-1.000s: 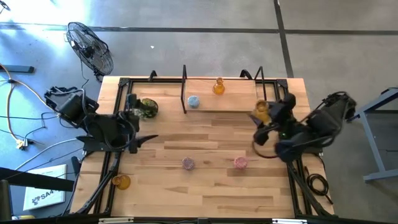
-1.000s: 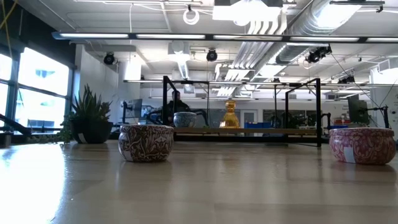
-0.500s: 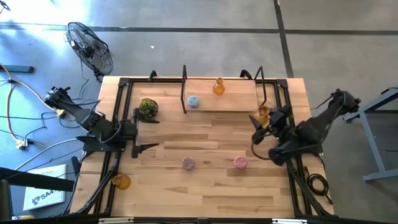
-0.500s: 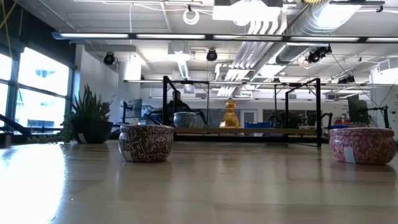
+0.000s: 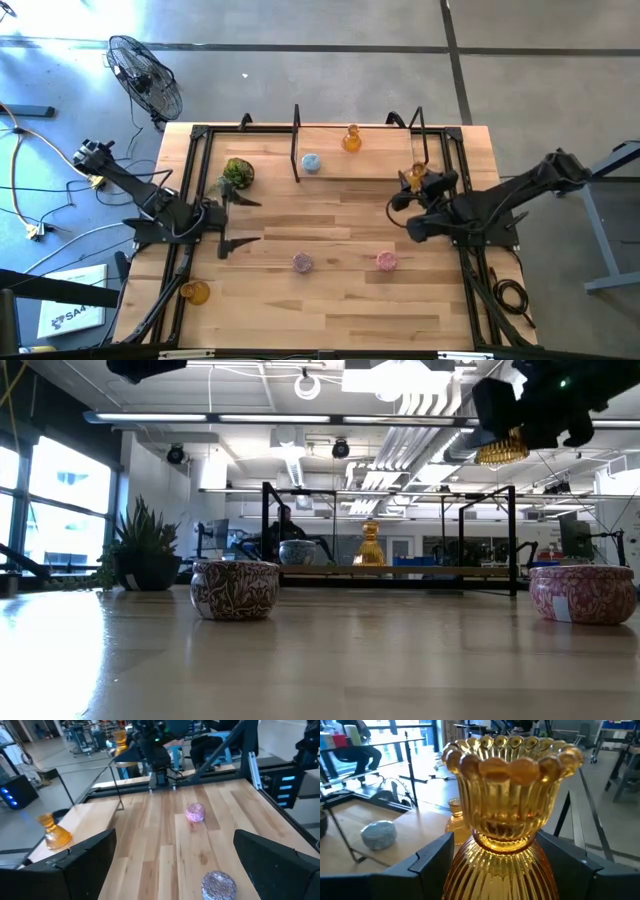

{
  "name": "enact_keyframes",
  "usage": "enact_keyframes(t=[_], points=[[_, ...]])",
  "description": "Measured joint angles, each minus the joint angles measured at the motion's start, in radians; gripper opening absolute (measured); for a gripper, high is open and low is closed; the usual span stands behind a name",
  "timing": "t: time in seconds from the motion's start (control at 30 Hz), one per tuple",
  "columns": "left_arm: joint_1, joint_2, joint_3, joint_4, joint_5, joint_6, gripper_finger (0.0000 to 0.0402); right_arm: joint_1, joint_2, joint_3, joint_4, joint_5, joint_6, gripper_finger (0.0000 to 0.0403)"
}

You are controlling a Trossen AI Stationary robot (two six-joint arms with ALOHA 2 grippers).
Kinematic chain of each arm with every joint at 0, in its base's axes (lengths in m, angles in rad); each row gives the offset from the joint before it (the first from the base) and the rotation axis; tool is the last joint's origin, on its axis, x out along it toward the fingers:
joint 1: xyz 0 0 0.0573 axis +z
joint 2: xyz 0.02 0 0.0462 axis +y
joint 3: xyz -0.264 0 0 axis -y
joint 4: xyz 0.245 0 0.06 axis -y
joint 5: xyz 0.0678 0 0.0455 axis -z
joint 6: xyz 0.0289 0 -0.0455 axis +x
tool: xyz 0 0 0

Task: Pick & Place candle stick holders
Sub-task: Put the top yellow candle holder on the shelf aligned with the other yellow candle holder

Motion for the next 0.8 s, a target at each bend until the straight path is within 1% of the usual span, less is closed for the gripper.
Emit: enact_keyframes(t=[0.07,0.13,0.27,0.37,0.4,0.47,0.53,0.6,0.7,0.8], points=[[0.0,0.0,-0.021,0.036,0.004,0.003,0.0397,-0.025,-0.014,-0.04,0.115,-0.018,-0.093,0.0262],[0.0,0.0,-0.039,0.057,0.004,0.008,0.0397,-0.056,-0.021,-0.08,0.253,-0.063,-0.209,0.0262],[0.0,0.0,-0.077,0.095,0.004,0.023,0.0397,-0.129,-0.019,-0.173,0.619,-0.135,-0.453,0.0262],[0.0,0.0,-0.092,0.101,0.004,0.021,0.0397,-0.19,-0.018,-0.254,0.934,-0.236,-0.661,0.0262],[0.0,0.001,-0.095,0.107,0.004,0.015,0.0397,-0.21,-0.018,-0.282,1.024,-0.267,-0.711,0.0262],[0.0,0.001,-0.096,0.109,0.004,0.005,0.0397,-0.249,-0.018,-0.332,1.148,-0.306,-0.764,0.0262],[0.0,0.001,-0.096,0.109,0.014,0.004,0.0397,-0.282,-0.018,-0.377,1.225,-0.324,-0.773,0.0262],[0.0,0.001,-0.096,0.11,0.039,0.004,0.0397,-0.311,-0.017,-0.408,1.262,-0.356,-0.774,0.0262],[0.0,0.001,-0.096,0.109,0.058,0.003,0.0397,-0.34,-0.001,-0.439,1.284,-0.395,-0.776,0.0262],[0.0,0.001,-0.096,0.109,0.058,0.004,0.0397,-0.347,0.045,-0.429,1.293,-0.408,-0.791,0.0262]])
